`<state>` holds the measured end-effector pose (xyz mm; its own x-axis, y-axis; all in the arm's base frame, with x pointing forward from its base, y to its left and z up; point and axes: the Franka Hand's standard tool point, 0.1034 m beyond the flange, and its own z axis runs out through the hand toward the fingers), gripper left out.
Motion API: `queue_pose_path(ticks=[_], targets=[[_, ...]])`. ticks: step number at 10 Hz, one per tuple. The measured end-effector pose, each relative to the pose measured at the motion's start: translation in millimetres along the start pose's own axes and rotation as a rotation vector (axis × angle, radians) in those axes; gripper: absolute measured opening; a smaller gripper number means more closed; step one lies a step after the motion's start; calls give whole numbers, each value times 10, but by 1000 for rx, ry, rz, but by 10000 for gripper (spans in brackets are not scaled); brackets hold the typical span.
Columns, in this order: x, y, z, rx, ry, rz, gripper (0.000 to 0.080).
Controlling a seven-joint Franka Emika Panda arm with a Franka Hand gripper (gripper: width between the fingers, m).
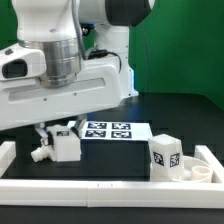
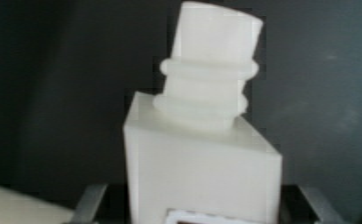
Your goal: Assemble stool
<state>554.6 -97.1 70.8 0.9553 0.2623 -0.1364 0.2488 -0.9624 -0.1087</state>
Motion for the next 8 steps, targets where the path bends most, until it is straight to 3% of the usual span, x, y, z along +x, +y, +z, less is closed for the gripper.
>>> queue_pose_path(ticks=[2, 5, 8], targets=[[43, 91, 16, -46, 55, -85, 320], [8, 65, 39, -35, 49, -1, 320], [-377, -171, 92, 9, 51, 356, 320]])
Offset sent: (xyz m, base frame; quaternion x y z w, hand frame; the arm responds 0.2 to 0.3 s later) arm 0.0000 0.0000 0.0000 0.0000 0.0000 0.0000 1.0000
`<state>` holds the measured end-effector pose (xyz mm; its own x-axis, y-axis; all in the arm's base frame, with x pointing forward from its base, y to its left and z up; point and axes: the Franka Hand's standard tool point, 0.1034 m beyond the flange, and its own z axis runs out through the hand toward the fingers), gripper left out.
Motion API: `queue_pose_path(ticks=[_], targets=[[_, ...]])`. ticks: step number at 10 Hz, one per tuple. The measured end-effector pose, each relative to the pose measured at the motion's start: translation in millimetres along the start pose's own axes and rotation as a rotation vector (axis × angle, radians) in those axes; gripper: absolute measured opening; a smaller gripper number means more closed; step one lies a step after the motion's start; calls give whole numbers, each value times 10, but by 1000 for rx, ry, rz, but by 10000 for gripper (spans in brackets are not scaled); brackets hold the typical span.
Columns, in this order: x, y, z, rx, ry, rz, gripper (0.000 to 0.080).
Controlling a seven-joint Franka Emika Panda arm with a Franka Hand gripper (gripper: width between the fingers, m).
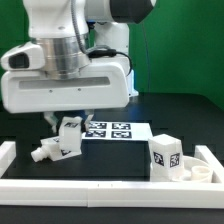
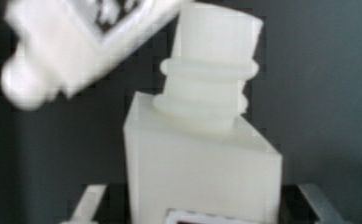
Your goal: Assemble stool
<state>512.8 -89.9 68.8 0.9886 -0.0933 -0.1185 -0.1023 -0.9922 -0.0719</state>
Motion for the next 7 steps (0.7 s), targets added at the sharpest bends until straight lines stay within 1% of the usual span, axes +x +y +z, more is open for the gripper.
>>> queue_pose_path(ticks=[1, 2, 3, 5, 6, 7], targets=[[-115, -81, 12, 2, -8, 106, 320], [-123, -133, 19, 1, -8, 171, 320], [-121, -131, 30, 2, -10, 206, 320], [-126, -132, 40, 2, -12, 195, 320], [-149, -163, 54, 8, -13, 208, 320], [-275, -265, 74, 12, -7, 204, 321]])
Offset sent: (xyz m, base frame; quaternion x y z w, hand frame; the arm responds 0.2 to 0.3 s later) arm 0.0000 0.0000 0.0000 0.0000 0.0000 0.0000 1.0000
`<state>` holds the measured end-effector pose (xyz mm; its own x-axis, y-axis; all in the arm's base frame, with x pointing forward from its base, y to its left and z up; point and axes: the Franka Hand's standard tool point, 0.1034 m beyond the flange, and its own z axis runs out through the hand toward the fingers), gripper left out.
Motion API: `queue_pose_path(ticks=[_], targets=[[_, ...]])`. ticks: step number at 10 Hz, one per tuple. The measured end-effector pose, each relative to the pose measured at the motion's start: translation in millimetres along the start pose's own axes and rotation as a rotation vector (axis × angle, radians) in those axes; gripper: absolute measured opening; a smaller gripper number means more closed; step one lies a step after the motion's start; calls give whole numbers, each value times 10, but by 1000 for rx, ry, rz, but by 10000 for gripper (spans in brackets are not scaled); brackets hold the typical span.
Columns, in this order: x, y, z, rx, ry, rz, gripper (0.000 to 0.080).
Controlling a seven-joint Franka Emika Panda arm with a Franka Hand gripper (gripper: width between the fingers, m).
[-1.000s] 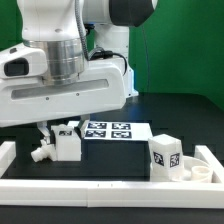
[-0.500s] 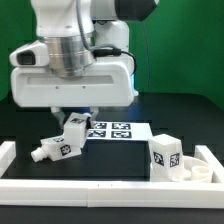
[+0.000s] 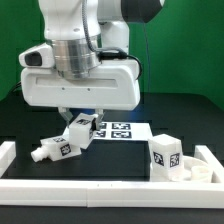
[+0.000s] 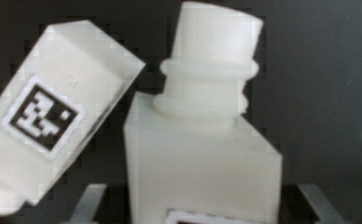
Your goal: Assemble stool
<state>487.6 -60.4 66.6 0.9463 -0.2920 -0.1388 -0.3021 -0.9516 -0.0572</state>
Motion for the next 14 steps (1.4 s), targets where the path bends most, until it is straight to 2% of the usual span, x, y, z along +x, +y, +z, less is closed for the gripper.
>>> queue_pose_path(ticks=[1, 2, 3, 7, 9, 11, 13, 14], targets=[[-168, -64, 59, 1, 34, -8, 321], [-399, -163, 197, -13, 69, -4, 321], [-531, -246, 276, -20, 69, -2, 321], [-501, -254, 285, -23, 83, -14, 321], [-706, -316, 488, -43, 131, -55, 321], [-744, -245, 617, -58, 138, -64, 321], [-748, -247, 626, -59, 136, -59, 321], [-752, -247, 629, -59, 132, -59, 378]])
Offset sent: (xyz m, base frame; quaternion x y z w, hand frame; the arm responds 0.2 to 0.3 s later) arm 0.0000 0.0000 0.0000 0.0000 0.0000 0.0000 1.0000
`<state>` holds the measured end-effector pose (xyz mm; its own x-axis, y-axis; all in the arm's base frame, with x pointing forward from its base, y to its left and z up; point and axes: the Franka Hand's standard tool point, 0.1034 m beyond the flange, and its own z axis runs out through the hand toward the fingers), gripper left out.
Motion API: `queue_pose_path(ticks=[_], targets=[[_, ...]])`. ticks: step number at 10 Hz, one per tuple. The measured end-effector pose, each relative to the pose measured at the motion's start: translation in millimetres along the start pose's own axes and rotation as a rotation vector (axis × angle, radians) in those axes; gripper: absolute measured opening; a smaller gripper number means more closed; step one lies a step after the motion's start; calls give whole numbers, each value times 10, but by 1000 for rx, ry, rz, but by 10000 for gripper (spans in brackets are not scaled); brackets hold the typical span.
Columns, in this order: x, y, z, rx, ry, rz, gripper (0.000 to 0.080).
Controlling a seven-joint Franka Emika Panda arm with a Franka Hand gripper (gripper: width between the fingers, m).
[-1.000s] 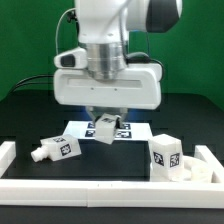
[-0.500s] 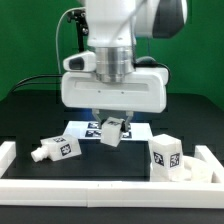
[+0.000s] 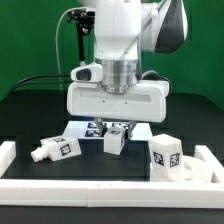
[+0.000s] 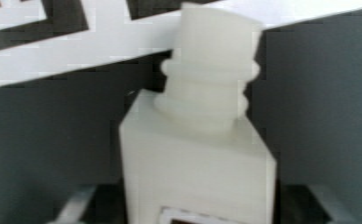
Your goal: Assemble stool
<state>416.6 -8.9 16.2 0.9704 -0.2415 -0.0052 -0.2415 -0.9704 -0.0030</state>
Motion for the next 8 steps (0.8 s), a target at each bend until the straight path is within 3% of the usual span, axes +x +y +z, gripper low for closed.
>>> queue_pose_path(ticks=[1, 2, 3, 5, 8], targets=[[-18, -5, 8, 2, -29, 2, 514], [-31, -2, -2, 7, -66, 8, 514], [-1, 14, -65, 19, -144, 25, 625], [154, 33, -261, 44, -362, 48, 642], [374, 32, -260, 47, -597, 69, 649]])
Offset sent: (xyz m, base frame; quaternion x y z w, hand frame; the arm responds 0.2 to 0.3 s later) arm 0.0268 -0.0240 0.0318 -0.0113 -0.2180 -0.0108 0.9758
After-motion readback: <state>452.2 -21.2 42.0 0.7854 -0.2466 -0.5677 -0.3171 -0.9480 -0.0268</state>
